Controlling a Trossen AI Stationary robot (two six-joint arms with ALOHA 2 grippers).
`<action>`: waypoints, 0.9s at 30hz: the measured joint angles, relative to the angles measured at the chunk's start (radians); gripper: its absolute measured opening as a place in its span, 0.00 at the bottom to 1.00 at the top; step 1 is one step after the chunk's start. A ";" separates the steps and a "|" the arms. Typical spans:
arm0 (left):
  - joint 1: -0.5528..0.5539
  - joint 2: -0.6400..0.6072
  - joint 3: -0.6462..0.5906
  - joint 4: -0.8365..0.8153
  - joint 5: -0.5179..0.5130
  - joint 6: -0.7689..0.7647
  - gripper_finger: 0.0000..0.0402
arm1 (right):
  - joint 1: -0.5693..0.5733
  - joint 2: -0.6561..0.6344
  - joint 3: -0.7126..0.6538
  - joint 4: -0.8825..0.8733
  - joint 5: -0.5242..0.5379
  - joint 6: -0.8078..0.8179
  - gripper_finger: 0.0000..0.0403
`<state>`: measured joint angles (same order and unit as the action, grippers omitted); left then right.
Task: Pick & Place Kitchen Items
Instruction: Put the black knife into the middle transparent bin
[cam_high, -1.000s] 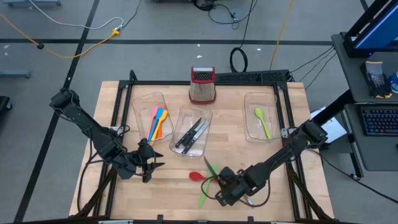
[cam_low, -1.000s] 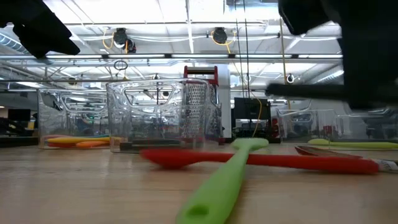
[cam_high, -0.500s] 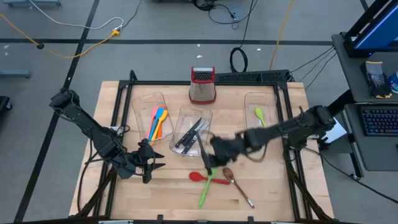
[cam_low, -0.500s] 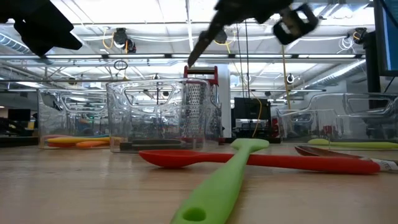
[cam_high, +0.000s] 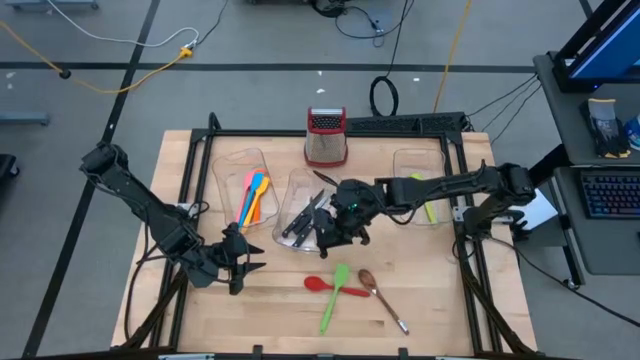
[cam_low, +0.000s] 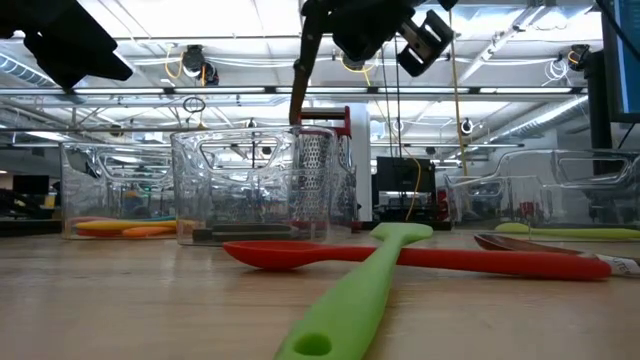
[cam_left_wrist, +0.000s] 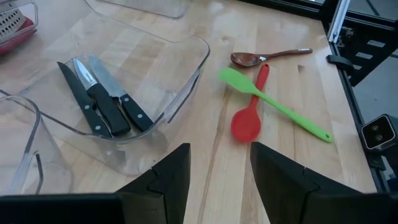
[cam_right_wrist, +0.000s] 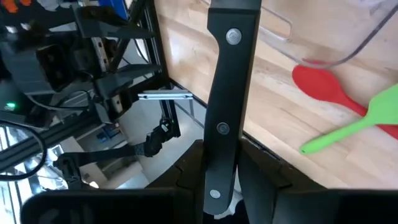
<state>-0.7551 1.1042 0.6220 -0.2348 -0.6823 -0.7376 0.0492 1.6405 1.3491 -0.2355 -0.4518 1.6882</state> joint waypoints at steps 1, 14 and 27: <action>0.000 0.000 0.000 0.000 0.000 0.000 0.42 | 0.000 0.000 0.000 -0.001 -0.007 0.002 0.16; 0.000 0.000 0.000 0.001 0.000 -0.001 0.42 | -0.027 0.023 0.002 0.007 -0.004 -0.033 0.16; 0.000 0.002 0.000 0.005 0.000 -0.009 0.42 | -0.141 0.193 0.001 0.154 -0.180 -0.078 0.16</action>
<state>-0.7553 1.1061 0.6220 -0.2302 -0.6819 -0.7464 -0.0920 1.8339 1.3502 -0.0814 -0.6319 1.6097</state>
